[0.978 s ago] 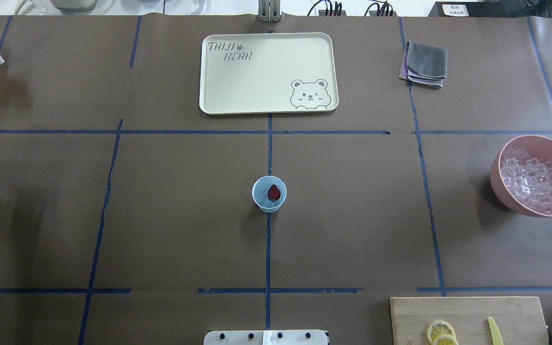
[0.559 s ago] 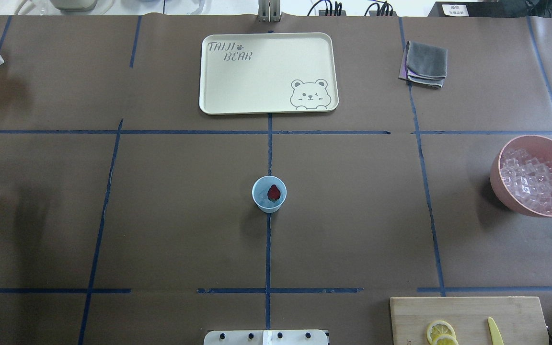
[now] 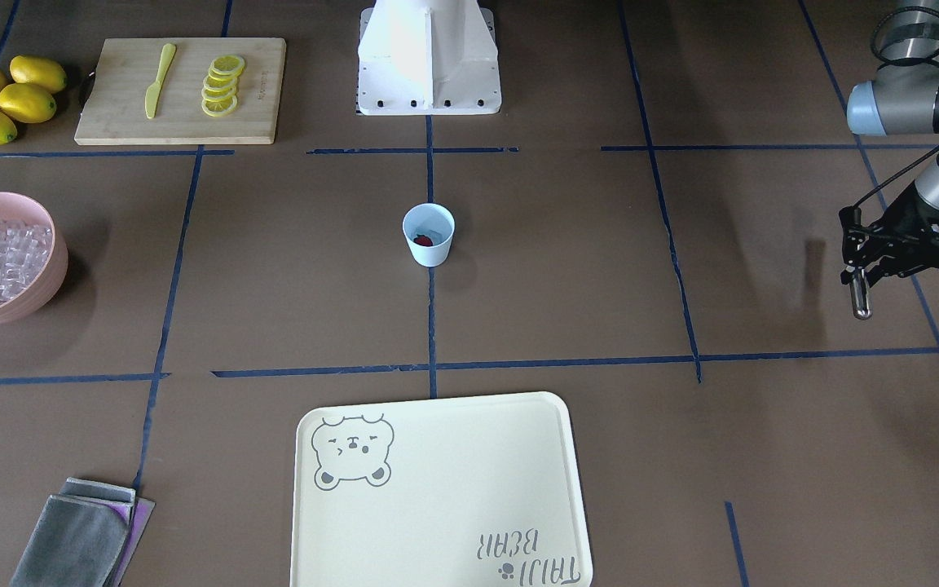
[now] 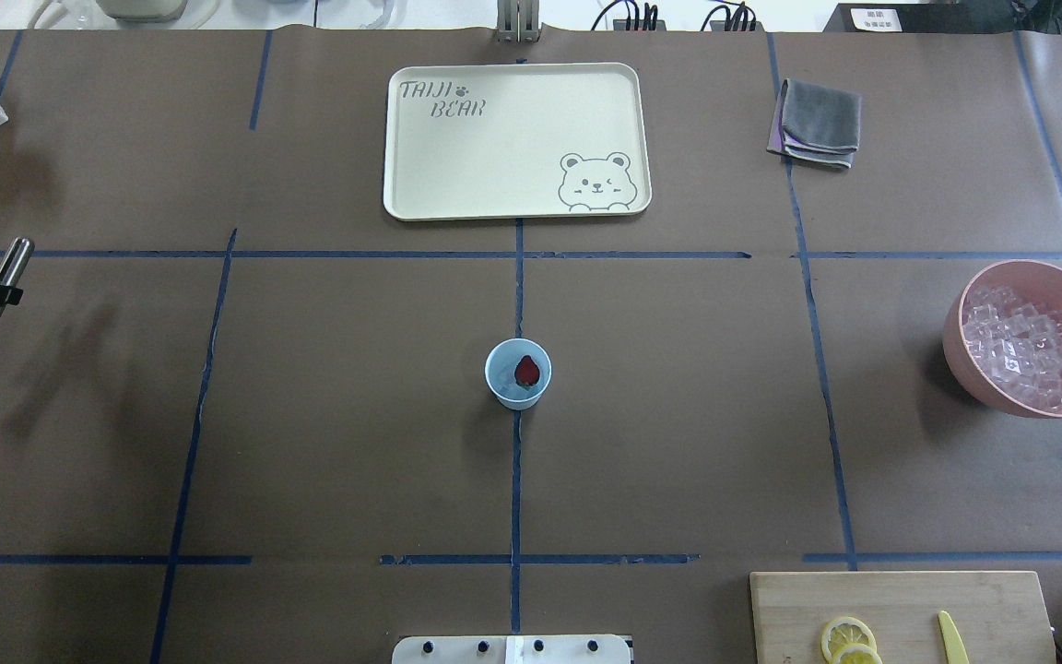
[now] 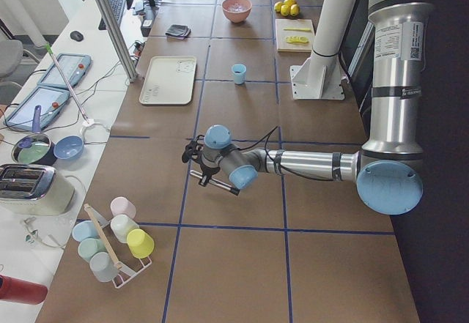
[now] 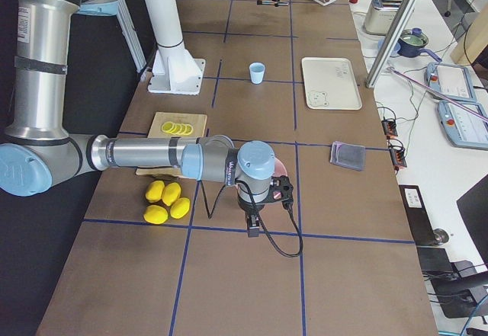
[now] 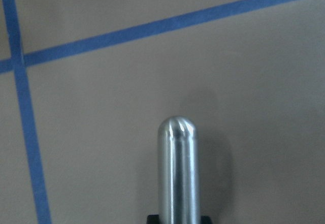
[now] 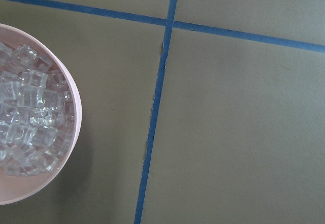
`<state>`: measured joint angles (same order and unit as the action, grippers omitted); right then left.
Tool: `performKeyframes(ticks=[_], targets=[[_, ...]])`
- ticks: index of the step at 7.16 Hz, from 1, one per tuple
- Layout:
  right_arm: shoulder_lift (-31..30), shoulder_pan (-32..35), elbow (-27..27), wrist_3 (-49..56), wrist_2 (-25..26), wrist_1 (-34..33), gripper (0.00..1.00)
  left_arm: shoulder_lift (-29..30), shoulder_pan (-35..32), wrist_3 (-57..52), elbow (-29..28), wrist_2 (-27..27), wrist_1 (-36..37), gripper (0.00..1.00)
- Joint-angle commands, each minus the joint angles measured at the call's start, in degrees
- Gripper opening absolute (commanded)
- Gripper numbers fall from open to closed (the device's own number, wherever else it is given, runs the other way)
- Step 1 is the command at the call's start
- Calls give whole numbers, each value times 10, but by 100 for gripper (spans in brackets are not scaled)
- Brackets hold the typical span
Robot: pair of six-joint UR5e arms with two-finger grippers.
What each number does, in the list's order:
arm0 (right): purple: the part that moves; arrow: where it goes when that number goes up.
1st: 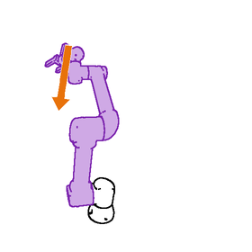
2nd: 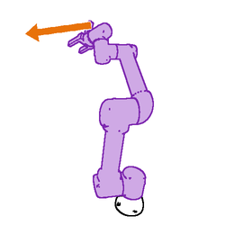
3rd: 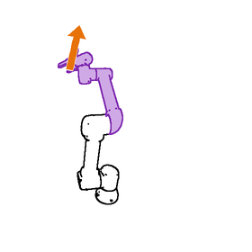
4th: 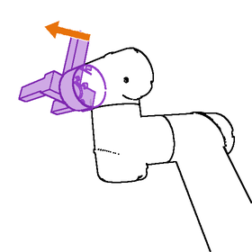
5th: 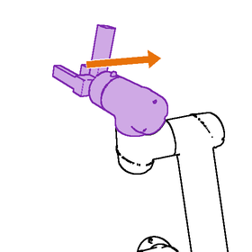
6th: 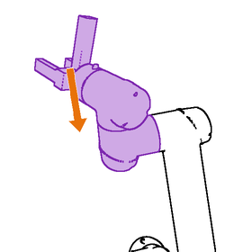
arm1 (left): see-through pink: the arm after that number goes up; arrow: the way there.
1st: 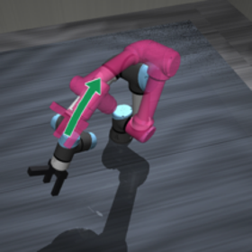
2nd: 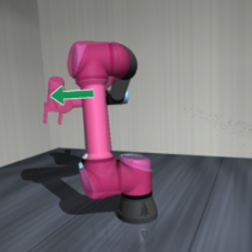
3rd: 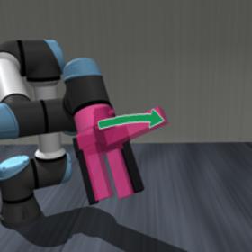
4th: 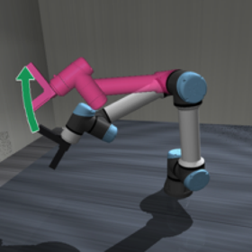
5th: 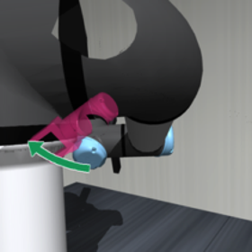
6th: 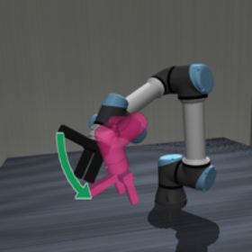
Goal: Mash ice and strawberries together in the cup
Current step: 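Carry the pestle with the left gripper over the cup and lower it in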
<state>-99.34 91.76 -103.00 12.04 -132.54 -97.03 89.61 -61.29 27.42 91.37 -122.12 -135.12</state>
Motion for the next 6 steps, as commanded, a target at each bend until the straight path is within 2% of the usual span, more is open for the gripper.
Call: performKeyframes(ticks=[1, 2, 3, 4, 5, 6], targets=[[-1, 0, 1, 0, 0, 0, 99, 77, 1, 8, 59, -1, -65, 6], [-2, 0, 2, 0, 1, 0, 99, 129, 20, 42, 60, 3, -113, 4], [-2, 0, 1, 0, 0, 0, 99, 166, 75, 84, 52, 4, -170, 0], [-2, 0, 3, 0, 0, 0, 99, 198, 121, 83, 47, 16, -198, 0], [-2, 0, 3, 0, 0, 0, 99, 230, 172, 67, 44, 87, -252, 0], [-1, 0, 3, 0, 0, 0, 99, 245, 258, 14, 39, 176, -312, 0]])
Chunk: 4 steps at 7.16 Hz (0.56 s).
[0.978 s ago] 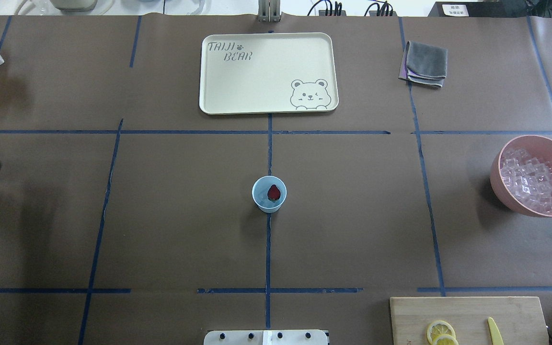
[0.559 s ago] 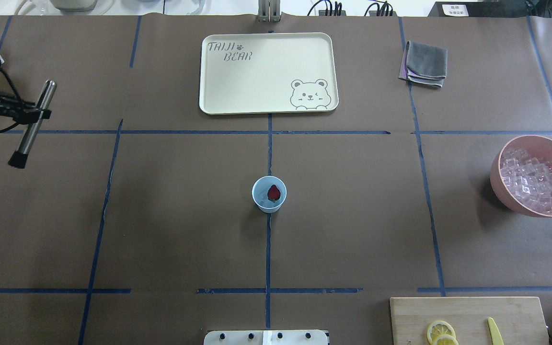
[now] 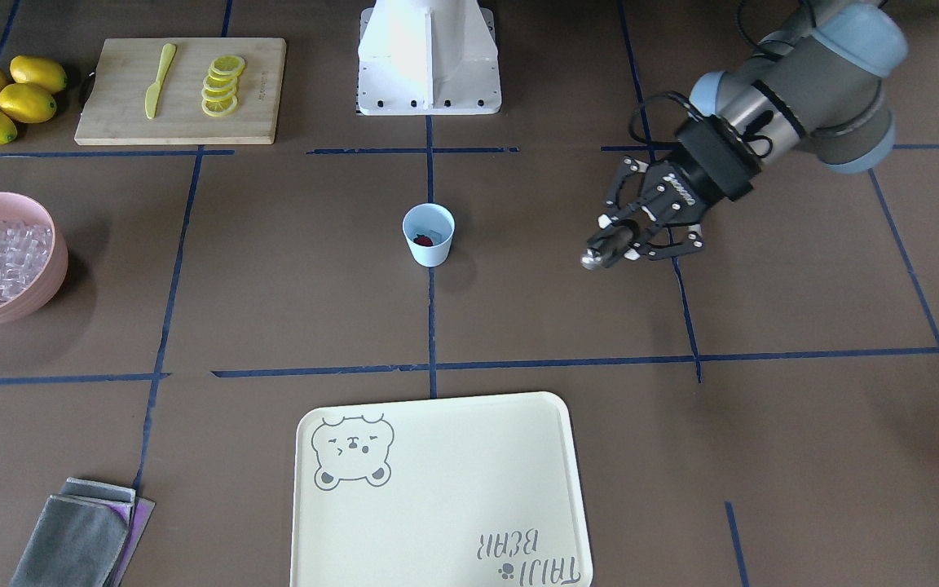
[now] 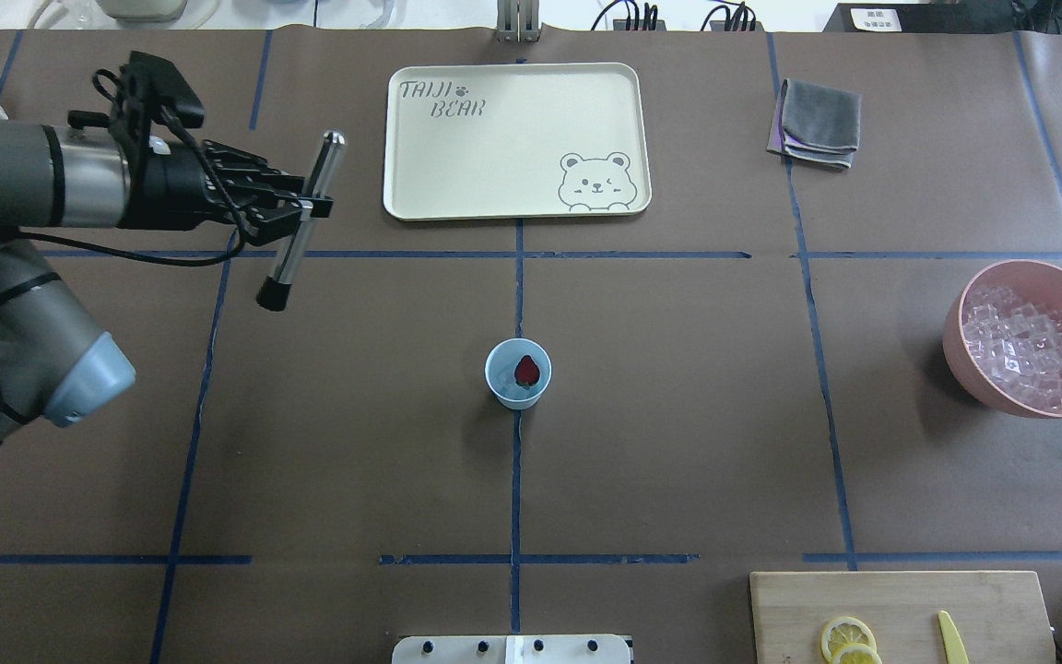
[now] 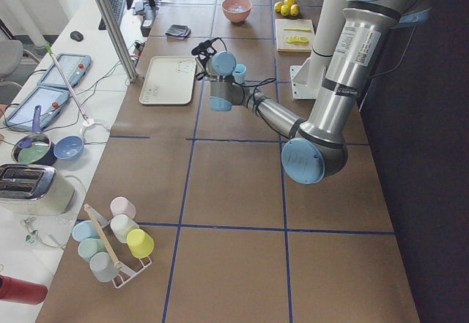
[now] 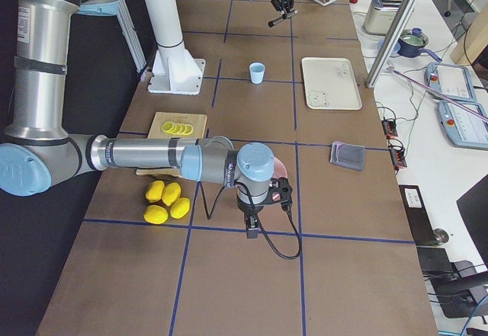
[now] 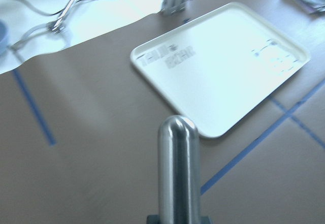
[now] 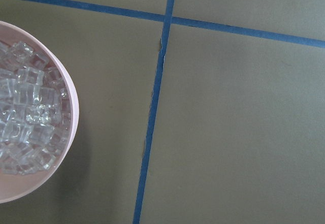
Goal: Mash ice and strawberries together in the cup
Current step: 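Carry the pestle with the left gripper over the cup and lower it in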
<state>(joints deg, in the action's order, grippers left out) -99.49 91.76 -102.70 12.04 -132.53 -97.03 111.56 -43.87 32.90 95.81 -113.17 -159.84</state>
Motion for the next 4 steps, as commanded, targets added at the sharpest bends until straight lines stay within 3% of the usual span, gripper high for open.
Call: performKeyframes(ticks=[1, 4], targets=[[3, 0, 0, 0, 0, 0, 99, 51, 124, -116, -13, 130, -109, 0], [4, 0, 0, -1, 0, 0, 99, 107, 131, -184, -72, 167, -272, 0]])
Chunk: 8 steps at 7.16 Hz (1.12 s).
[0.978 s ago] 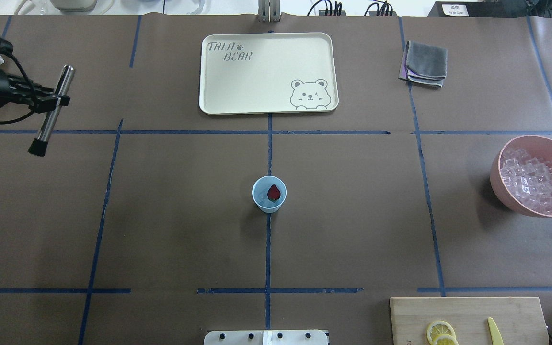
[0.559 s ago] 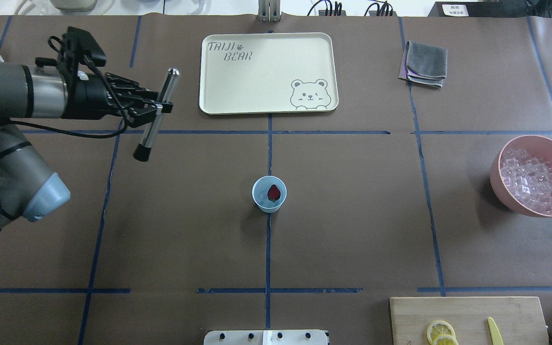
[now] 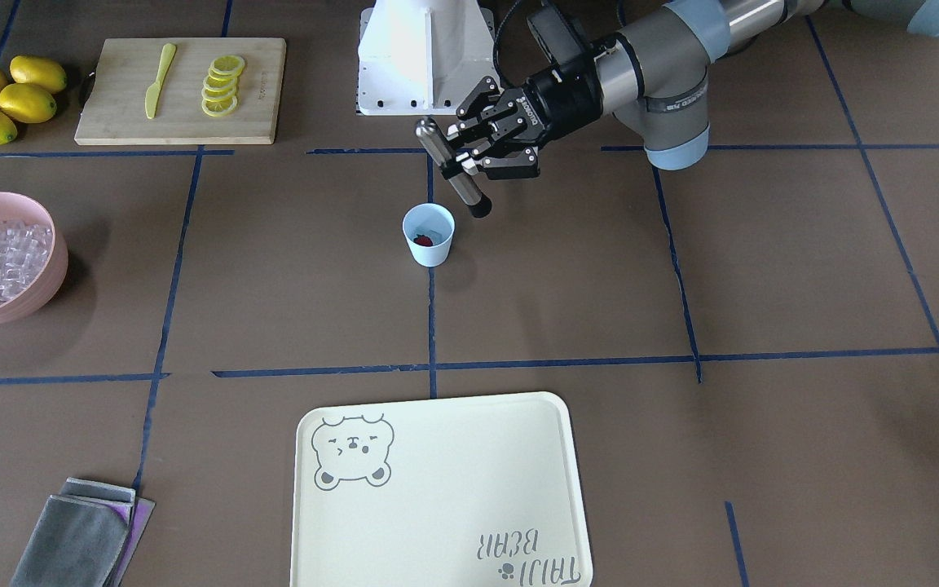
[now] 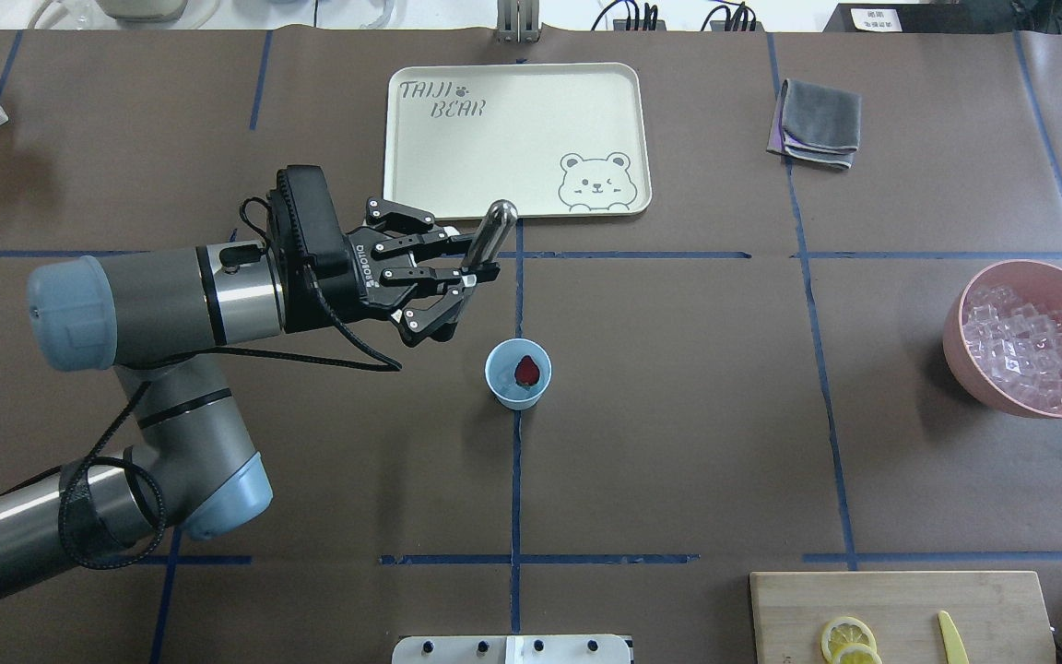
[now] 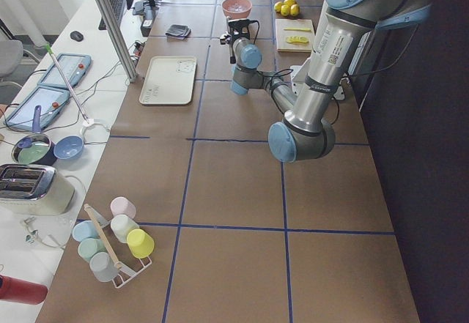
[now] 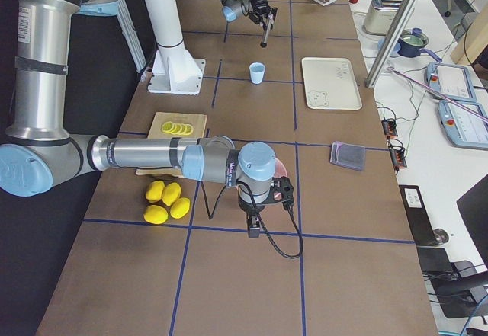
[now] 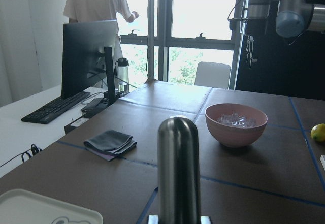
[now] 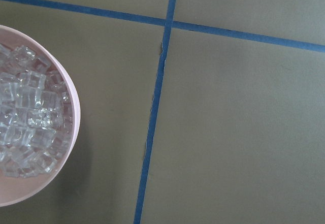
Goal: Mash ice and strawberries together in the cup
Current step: 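Carry the pestle with the left gripper over the cup and lower it in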
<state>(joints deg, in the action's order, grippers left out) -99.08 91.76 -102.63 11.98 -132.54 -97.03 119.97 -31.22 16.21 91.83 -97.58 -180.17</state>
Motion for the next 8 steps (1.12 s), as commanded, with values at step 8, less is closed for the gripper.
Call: performKeyframes(ticks=[8], targets=[[1, 0, 0, 0, 0, 0, 99, 40, 98, -72, -190, 111, -239, 0]])
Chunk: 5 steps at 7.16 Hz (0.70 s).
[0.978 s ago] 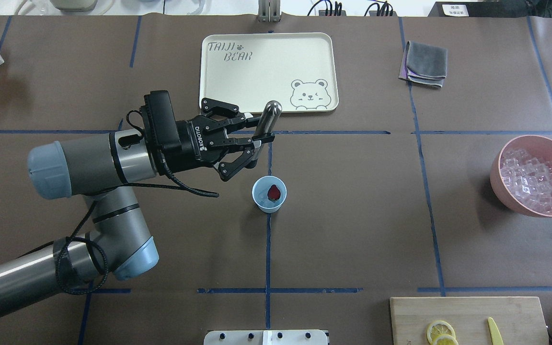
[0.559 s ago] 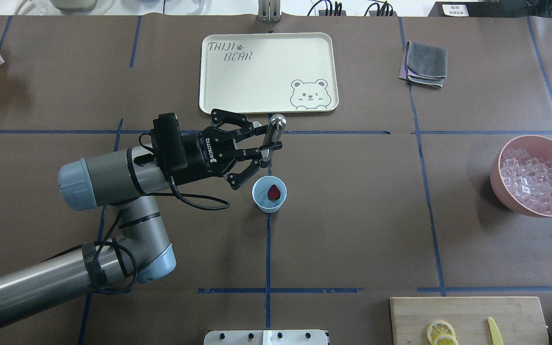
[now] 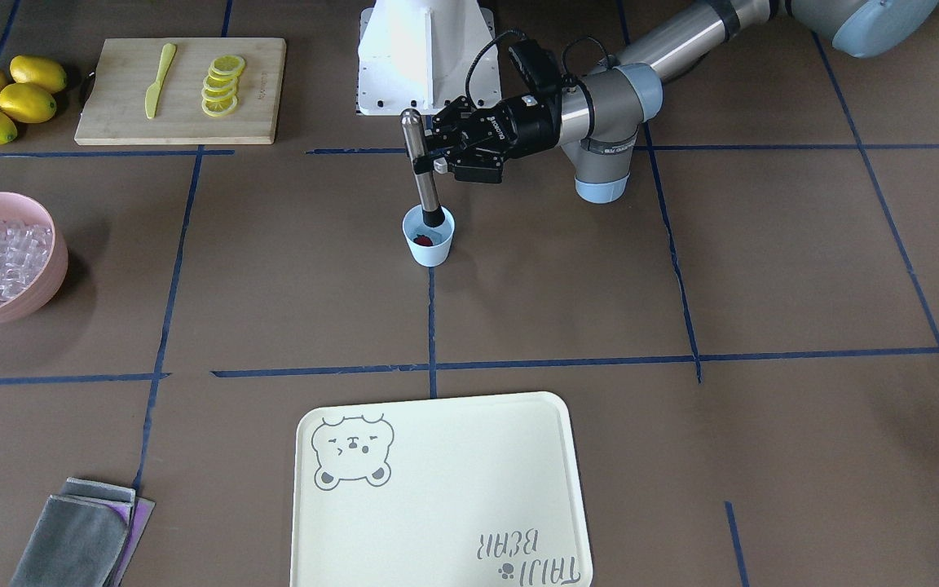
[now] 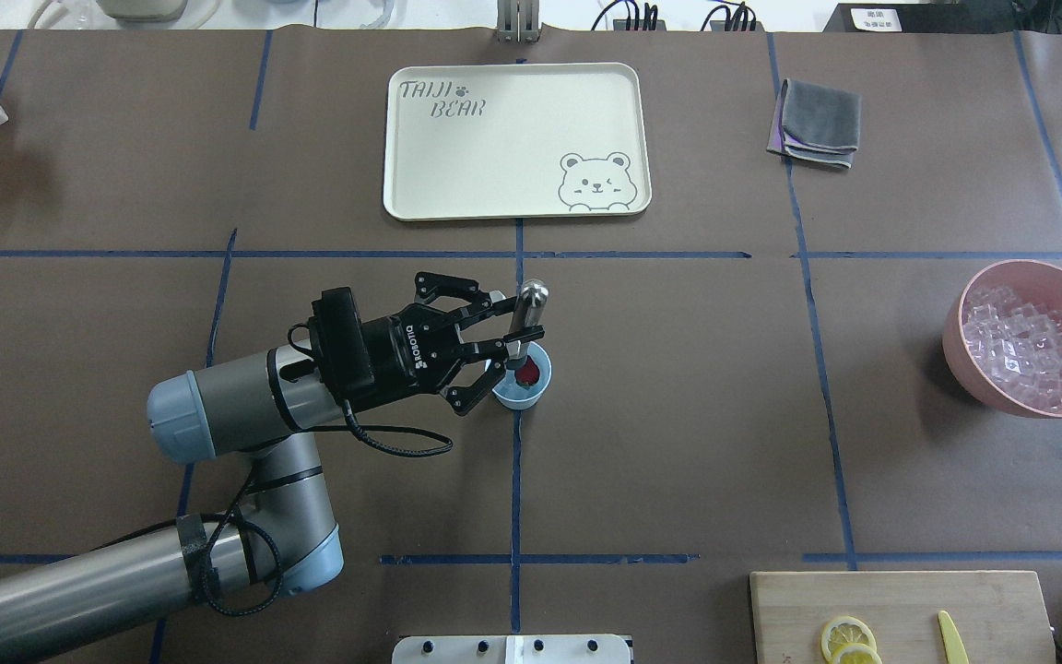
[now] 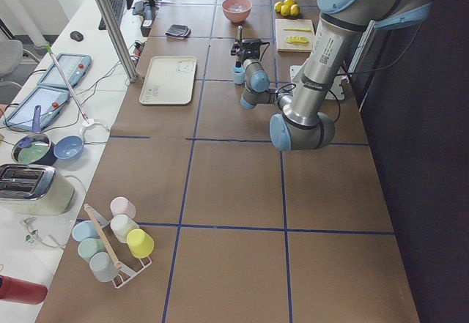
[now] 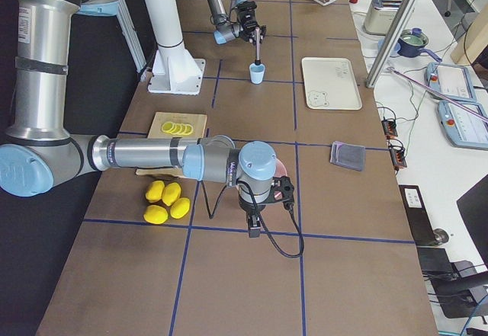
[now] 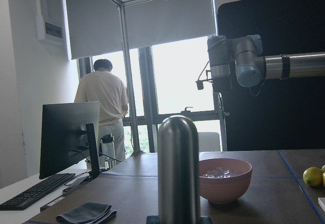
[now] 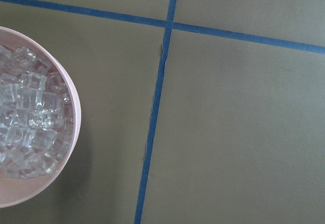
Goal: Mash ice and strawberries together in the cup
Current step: 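Press the pestle down into the cup with the left gripper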
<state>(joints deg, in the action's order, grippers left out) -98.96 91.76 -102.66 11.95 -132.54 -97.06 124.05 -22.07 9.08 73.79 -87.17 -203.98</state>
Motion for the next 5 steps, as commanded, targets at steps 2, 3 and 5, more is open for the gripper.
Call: performKeyframes(ticks=[2, 3, 5], targets=[[0, 0, 0, 0, 0, -1, 99, 1, 15, 0, -22, 14, -1, 0], [0, 0, 1, 0, 0, -1, 99, 1, 26, 0, -34, 33, -2, 0], [0, 0, 3, 0, 0, -1, 99, 0, 31, -8, -37, 37, -3, 0]])
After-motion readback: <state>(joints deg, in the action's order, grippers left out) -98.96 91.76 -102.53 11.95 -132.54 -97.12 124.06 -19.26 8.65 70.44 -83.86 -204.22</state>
